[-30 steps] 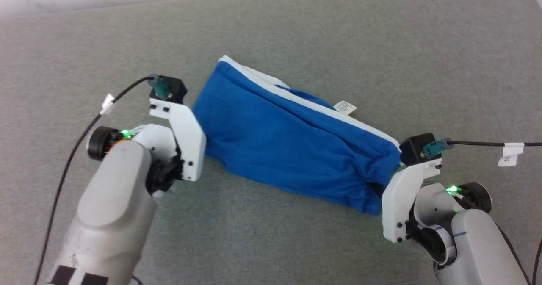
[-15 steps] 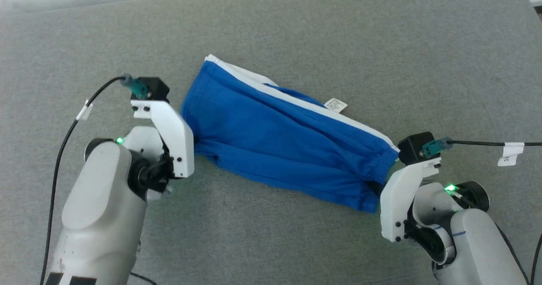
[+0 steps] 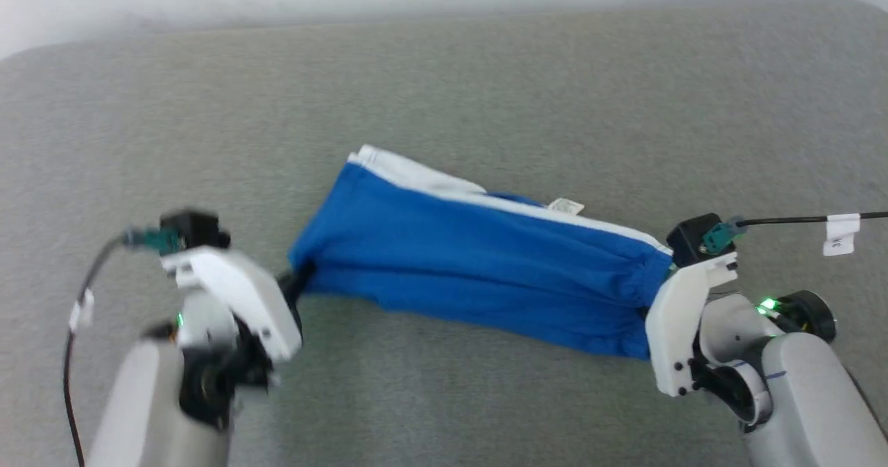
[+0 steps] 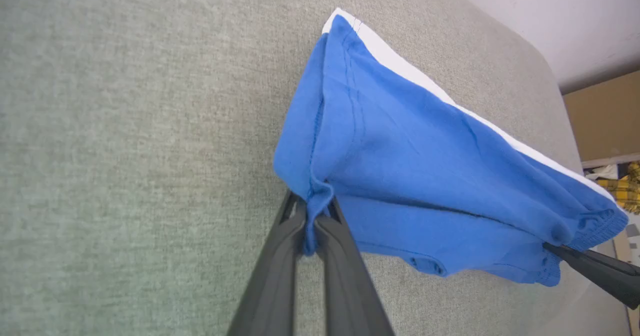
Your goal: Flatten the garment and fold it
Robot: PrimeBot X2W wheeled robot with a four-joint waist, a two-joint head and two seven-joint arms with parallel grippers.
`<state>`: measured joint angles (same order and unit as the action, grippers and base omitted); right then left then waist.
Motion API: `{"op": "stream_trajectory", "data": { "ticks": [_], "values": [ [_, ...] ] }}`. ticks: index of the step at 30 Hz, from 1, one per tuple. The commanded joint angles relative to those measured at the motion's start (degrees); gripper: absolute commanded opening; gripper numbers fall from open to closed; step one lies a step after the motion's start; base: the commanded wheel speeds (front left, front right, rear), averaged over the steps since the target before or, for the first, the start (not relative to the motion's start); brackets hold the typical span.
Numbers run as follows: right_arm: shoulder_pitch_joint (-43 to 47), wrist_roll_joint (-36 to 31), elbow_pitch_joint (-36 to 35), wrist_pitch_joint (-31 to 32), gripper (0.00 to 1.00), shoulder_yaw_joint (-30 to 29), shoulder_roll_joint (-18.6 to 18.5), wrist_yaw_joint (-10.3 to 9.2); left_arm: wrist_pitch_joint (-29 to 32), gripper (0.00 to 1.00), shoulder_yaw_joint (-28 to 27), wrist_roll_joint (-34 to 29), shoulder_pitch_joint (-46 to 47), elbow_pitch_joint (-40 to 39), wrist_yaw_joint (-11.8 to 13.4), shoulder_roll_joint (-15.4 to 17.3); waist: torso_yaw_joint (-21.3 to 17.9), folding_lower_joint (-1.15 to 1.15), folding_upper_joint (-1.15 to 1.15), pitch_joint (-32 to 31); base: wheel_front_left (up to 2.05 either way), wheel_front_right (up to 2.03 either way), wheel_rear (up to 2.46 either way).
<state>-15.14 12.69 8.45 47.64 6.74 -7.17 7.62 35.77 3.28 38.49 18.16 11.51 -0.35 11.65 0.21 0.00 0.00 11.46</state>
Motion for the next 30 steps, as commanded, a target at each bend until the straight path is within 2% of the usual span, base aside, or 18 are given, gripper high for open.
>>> {"op": "stream_trajectory", "data": {
  "ticks": [1,6,11,12,13,14,18,22,24,27,30],
  "values": [
    [-0.7,0.21,0.19,0.32,0.0,-0.03,-0.8,-0.13,-0.44,0.0,-0.41,0.09,-1.75,-0.59,0.47,-0.13,2.72,0.0,0.0,-1.9,0.0,0.0,0.0],
    [-0.57,1.7,1.33,2.86,0.0,0.24,-3.36,-0.13,0.21,0.0,0.47,1.25,-10.46,-4.23,2.11,-2.58,5.13,0.0,0.0,-2.44,0.0,0.0,0.0],
    [-0.58,3.04,3.07,3.01,0.0,-0.01,-4.01,-0.13,1.48,0.0,2.26,1.89,-14.36,-4.81,2.76,-4.27,6.47,0.0,0.0,-2.86,0.0,0.0,0.0],
    [-0.58,3.27,3.61,2.96,0.16,-0.23,-3.95,-0.13,1.5,0.0,2.32,2.13,-14.67,-4.93,2.83,-4.49,6.62,0.0,0.0,-2.92,0.0,0.0,0.0],
    [-0.47,3.38,4.28,3.4,0.75,-0.29,-3.98,-0.13,1.23,0.25,2.18,2.27,-14.79,-5.07,2.97,-4.64,6.73,0.0,0.0,-3.03,0.0,0.0,0.0],
    [-0.47,3.33,4.54,3.41,1.0,-0.26,-4.04,-0.13,0.86,1.0,2.06,1.95,-14.73,-5.15,3.17,-4.46,6.79,0.0,0.0,-3.12,0.0,0.0,0.0],
    [-0.17,3.81,4.22,1.8,1.0,-1.47,-3.69,-0.13,-1.19,1.0,0.64,1.55,-13.42,-6.23,3.45,-3.76,6.86,0.0,0.0,-3.65,0.0,0.0,0.0],
    [1.0,4.59,2.04,-0.13,1.0,-4.74,-1.75,-0.13,-6.59,1.0,-2.78,1.6,-11.74,-8.62,2.8,-2.85,6.25,0.0,0.0,-4.37,0.0,0.0,0.0],
    [1.7,4.42,0.43,-0.99,1.0,-6.61,-0.4,-0.13,-11.83,1.0,-4.86,0.85,-11.11,-9.98,1.91,-2.43,5.72,0.0,0.0,-4.59,0.0,0.0,0.0],
    [2.51,3.1,-1.55,-1.87,1.0,-9.25,1.35,-0.13,-21.88,1.0,-6.94,-1.75,-10.35,-11.06,-1.11,-1.34,5.1,0.0,0.0,-4.53,0.0,0.0,0.0],
    [2.48,0.85,-2.23,-2.95,1.0,-11.68,2.65,-0.13,-34.19,1.0,-7.71,-6.75,-9.48,-10.65,-3.55,0.0,4.94,0.0,0.0,-4.22,0.0,0.0,0.0]
  ]
}}
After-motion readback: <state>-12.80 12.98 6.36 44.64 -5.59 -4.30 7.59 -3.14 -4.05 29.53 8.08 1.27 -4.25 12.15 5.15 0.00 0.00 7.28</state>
